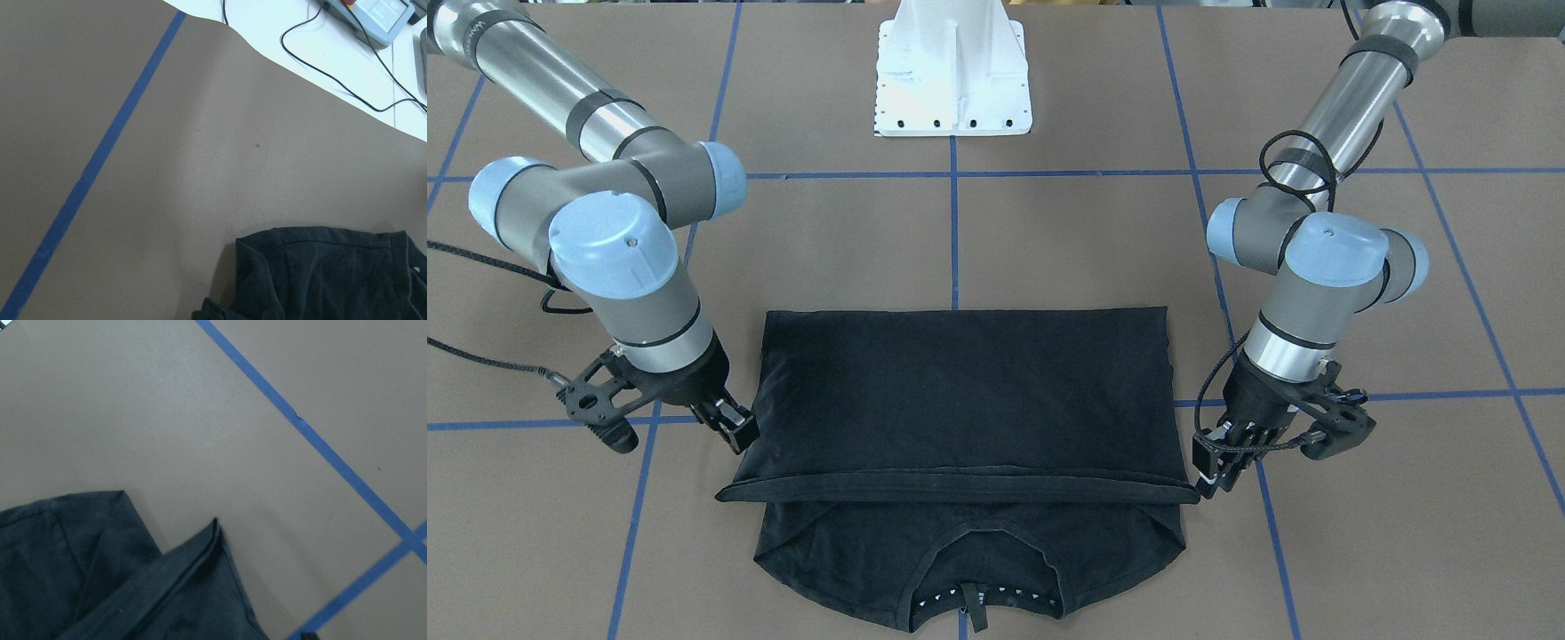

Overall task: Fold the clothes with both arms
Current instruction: 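Move the right gripper to the folded shirt's corner nearest it and grasp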

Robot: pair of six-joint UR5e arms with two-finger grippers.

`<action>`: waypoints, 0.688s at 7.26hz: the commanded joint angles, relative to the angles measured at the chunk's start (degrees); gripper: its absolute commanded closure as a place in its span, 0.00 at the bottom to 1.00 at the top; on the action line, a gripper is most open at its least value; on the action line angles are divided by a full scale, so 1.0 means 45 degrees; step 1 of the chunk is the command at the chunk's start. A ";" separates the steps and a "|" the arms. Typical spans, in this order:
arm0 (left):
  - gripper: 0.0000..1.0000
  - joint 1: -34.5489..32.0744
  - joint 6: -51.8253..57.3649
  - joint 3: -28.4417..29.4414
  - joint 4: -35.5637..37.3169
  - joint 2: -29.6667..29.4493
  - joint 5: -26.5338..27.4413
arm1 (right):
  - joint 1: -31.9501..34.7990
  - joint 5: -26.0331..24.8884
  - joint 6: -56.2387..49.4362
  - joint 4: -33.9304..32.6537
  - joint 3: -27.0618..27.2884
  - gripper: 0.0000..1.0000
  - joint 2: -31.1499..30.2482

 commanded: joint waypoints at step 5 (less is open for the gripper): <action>0.60 -0.0023 0.0025 -0.0366 0.0096 0.0214 0.0016 | -0.3447 -0.2733 0.4592 0.3232 0.3076 0.30 -0.3899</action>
